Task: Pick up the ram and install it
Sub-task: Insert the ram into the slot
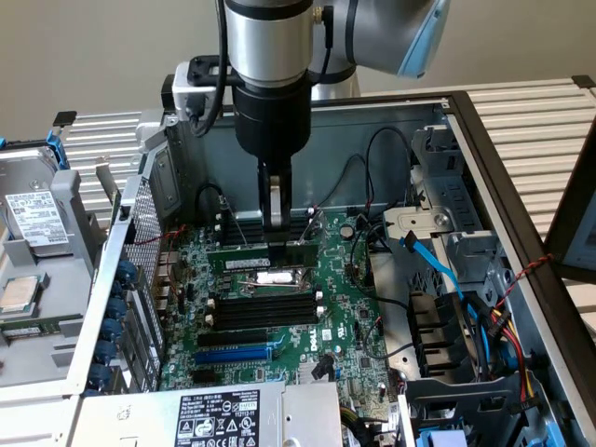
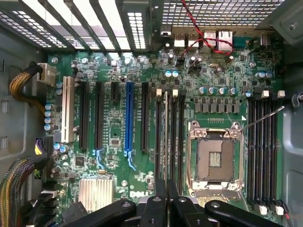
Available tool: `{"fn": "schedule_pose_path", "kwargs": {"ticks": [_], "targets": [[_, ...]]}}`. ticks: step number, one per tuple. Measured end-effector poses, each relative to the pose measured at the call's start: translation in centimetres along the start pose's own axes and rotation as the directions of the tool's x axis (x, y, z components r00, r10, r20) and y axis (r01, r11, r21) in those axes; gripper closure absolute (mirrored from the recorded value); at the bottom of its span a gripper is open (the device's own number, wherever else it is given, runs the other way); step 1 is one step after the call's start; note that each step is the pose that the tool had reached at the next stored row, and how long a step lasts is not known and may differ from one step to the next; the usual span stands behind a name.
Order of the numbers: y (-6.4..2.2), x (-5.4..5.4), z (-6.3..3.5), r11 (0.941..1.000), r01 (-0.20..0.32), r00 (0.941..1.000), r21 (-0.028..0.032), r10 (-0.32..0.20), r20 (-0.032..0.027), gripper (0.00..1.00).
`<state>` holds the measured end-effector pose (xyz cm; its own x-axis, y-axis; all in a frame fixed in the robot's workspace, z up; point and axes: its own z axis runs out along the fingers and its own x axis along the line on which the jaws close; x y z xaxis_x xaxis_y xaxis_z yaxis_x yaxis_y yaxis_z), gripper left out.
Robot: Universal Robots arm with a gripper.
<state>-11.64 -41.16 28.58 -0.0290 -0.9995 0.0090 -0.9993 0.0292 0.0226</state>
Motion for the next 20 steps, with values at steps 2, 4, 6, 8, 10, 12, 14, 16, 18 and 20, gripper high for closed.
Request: {"fn": "schedule_pose_path", "kwargs": {"ticks": [2,4,6,8,10,12,14,16,18,20], "targets": [[0.03,0.0,0.38,1.0,0.0,1.0,0.0001,0.0,0.0001,0.88],[0.02,0.0,0.74,1.0,0.0,1.0,0.0,0.0,0.0003,0.88],[0.01,0.0,1.1,1.0,0.0,1.0,0.0,0.0,0.0004,0.88],[0.0,0.0,1.48,1.0,0.0,1.0,0.0002,0.0,0.0005,0.88],[0.0,0.0,1.83,1.0,0.0,1.0,0.0008,0.0,0.0007,0.88],[-0.01,0.0,2.19,1.0,0.0,1.0,0.0022,0.0,0.001,0.88],[-0.02,0.0,2.55,1.0,0.0,1.0,0.0039,0.0,0.0015,0.88],[-0.03,0.0,2.92,1.0,0.0,1.0,0.0053,0.0,0.0018,0.88],[-0.04,0.0,3.28,1.0,0.0,1.0,0.0066,0.0,0.0019,0.88],[-0.03,0.0,4.16,1.0,0.0,1.0,0.0092,0.0,0.0021,0.88]]}}
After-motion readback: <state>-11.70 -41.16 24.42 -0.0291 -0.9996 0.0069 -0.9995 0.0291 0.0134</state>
